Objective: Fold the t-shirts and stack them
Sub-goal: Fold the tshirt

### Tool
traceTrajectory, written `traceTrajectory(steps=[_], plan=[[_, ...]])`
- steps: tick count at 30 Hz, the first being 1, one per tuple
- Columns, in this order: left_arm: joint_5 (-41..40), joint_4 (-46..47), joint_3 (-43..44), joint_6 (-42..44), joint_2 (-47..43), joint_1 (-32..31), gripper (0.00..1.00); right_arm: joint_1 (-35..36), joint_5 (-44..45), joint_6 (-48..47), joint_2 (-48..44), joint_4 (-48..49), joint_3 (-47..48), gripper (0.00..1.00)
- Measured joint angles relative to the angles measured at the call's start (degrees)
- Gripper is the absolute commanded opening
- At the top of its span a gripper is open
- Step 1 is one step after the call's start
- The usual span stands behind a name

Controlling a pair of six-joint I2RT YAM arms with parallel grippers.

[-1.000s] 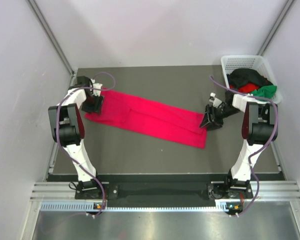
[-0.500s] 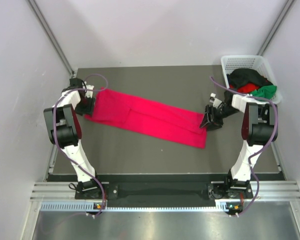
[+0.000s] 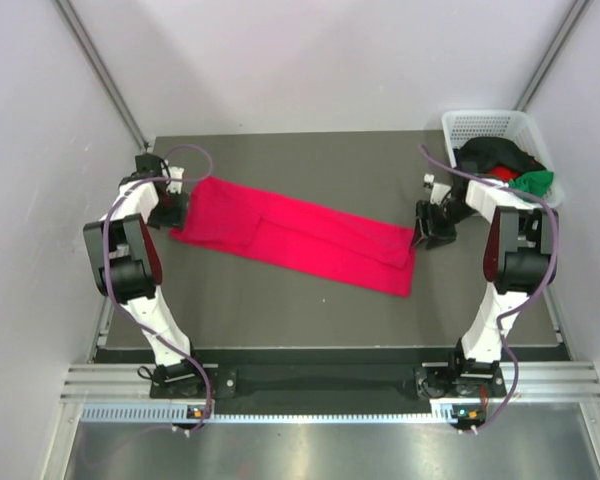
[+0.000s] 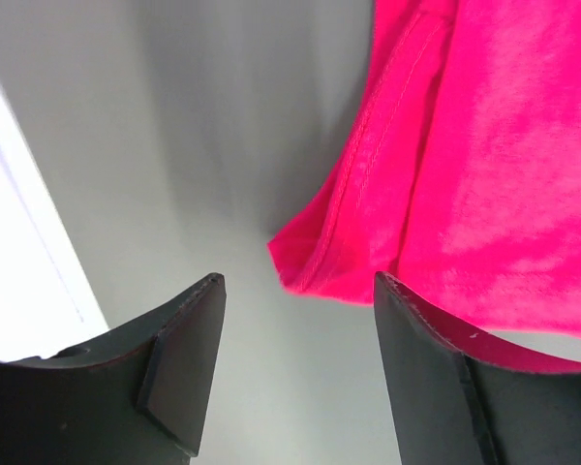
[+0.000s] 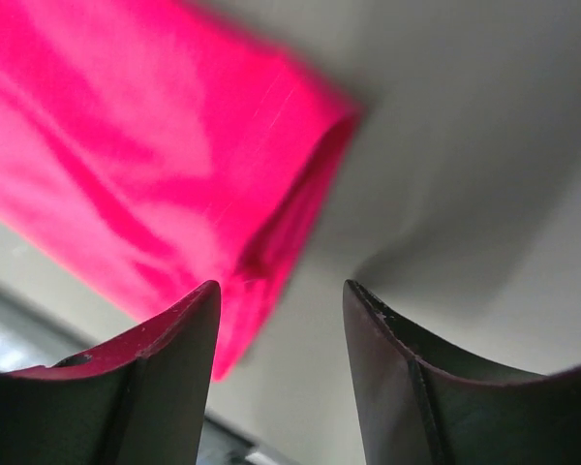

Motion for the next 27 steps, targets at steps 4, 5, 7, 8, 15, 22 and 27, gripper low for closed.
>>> traceTrajectory(steps=[4,5,7,8,15,22,27], plan=[[0.44,-0.22,0.00,-1.42,-2.36,0.02,0.67,-0.04,5.42,-3.67,0.00,1.53,6.73,0.54],[0.66,-0.28,0.00,-1.64,-2.56,0.02,0.66,-0.02,6.01,-4.20,0.17,1.66,8.48,0.54],[0.96,-0.31,-0.02,-2.10,-2.60,0.02,0.65,0.02,7.04,-5.14,1.60,2.23,13.68,0.55],[1.11,-0.28,-0.24,-2.23,-2.58,0.02,0.65,0.02,7.32,-5.57,2.71,2.84,16.02,0.55],[2.03,-0.74,-0.98,-2.82,-1.92,0.24,0.51,0.11,7.67,-7.58,10.60,3.26,23.43,0.54],[2.86,-0.90,-0.98,-2.60,0.09,0.35,0.15,0.07,5.49,-11.45,12.74,-1.51,23.37,0.54],[3.34,-0.90,-0.98,-2.56,0.90,0.35,0.00,0.09,3.15,-14.21,12.74,-4.02,23.30,0.53]])
